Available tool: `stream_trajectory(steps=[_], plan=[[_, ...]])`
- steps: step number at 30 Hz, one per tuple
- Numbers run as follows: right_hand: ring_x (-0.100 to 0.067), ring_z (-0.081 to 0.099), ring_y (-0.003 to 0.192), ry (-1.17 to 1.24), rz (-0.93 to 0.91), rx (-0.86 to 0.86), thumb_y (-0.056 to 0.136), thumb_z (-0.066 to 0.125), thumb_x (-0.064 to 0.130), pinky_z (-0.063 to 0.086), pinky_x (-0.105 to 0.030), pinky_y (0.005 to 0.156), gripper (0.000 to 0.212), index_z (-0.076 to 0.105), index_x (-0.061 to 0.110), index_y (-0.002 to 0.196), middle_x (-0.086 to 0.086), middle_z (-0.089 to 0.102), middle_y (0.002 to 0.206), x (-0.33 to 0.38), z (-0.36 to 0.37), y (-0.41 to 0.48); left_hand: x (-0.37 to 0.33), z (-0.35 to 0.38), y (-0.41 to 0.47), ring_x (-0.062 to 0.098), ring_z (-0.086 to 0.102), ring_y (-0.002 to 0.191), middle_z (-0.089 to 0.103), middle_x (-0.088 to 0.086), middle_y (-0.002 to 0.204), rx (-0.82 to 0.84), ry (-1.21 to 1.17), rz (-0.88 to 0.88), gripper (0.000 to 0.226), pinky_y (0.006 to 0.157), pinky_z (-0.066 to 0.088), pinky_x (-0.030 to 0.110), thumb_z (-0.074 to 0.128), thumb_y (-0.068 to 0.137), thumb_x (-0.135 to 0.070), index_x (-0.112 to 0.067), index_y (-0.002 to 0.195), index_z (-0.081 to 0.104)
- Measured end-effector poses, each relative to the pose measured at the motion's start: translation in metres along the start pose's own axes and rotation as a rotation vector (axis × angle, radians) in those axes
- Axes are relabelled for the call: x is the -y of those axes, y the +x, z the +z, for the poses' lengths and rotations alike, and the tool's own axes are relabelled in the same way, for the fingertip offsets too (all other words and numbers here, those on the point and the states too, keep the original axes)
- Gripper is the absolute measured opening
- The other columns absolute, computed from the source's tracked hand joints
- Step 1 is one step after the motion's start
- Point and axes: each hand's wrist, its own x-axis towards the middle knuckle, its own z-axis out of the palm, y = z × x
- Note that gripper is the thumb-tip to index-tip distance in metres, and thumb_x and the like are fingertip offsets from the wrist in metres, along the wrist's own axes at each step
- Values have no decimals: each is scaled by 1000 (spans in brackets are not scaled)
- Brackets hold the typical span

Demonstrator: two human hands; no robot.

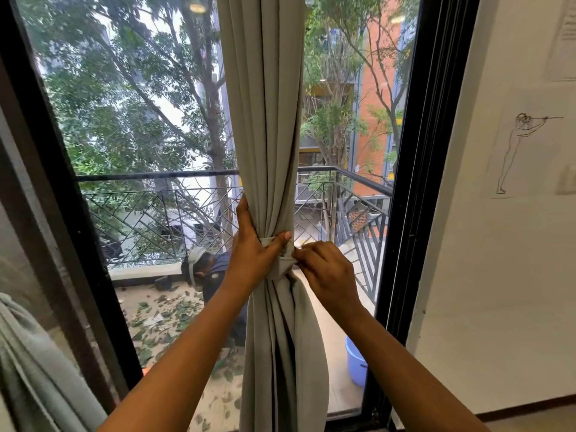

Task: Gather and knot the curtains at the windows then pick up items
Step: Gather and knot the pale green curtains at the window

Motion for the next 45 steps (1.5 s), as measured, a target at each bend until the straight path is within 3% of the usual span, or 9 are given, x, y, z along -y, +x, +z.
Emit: stream_trajectory(steps=[9, 14, 19, 23, 25, 28, 32, 38, 45], plan=[[-22, 63, 90, 331, 3, 383, 81, 68, 16, 56, -37, 74, 8, 67, 9, 84, -8, 63, 105, -11, -21, 43, 5, -3, 0, 23, 45, 131, 34, 8, 152, 68, 0, -46, 97, 107, 41, 46, 67, 85, -35, -26, 151, -4], [-19, 64, 90, 318, 8, 339, 82, 66, 15, 54, -28, 77, 7, 67, 10, 87, -6, 64, 113, -14, -16, 42, 11, -6, 2, 22, 38, 136, 30, 8, 152, 192, -83, -87, 80, 113, 34, 37, 51, 97, -27, -22, 151, -7], [-19, 61, 74, 214, -81, 357, 83, 58, 23, 47, -21, 67, 15, 65, 9, 82, -4, 68, 84, -14, -20, 60, 14, -9, 6, 17, 26, 143, 11, 6, 160, 266, -91, -61, 90, 117, 28, 37, 51, 91, -42, -28, 149, -16], [-12, 57, 73, 267, -39, 349, 80, 66, 14, 36, -9, 69, 6, 66, 9, 83, -3, 67, 78, -18, -15, 71, 13, -8, -5, -22, 37, 124, 19, -32, 142, 220, -201, -33, 85, 102, 35, 8, 55, 96, -16, -33, 145, -12], [-13, 55, 73, 277, -14, 350, 79, 66, 15, 38, -14, 68, 7, 65, 9, 84, -2, 66, 79, -21, -13, 75, 19, -9, -14, -16, 47, 120, 36, -38, 134, 229, -215, 8, 93, 102, 40, 13, 59, 92, -6, -35, 145, -12], [-14, 51, 71, 311, 32, 344, 78, 68, 11, 41, -24, 63, 7, 64, 9, 83, 4, 59, 78, -27, -8, 81, 27, -17, -19, 11, 46, 131, 42, -14, 143, 170, -176, 89, 77, 105, 45, 36, 67, 85, -27, -32, 146, 20], [-12, 50, 67, 501, 187, 331, 79, 67, 12, 42, -17, 63, 11, 59, 17, 84, 4, 59, 77, -27, -2, 77, 28, -20, -16, 9, 47, 129, 40, -9, 140, 74, 66, 176, 29, 94, 53, 41, 60, 87, -43, -30, 113, 62], [-10, 53, 70, 572, 283, 149, 78, 69, 8, 44, -18, 68, 20, 53, 15, 87, 10, 56, 78, -17, 10, 61, 22, -18, -14, -11, 50, 106, 43, -6, 133, -13, 211, 210, 18, 81, 58, 36, 67, 88, -31, -19, 101, 70], [-6, 57, 63, 419, 779, -155, 73, 79, 33, 48, -26, 63, 23, 59, 22, 73, 7, 64, 72, 12, 20, 21, 10, -9, -13, 18, 63, 98, 49, 1, 129, -112, 352, 146, 10, 62, 43, 25, 69, 86, -26, -17, 89, 67]])
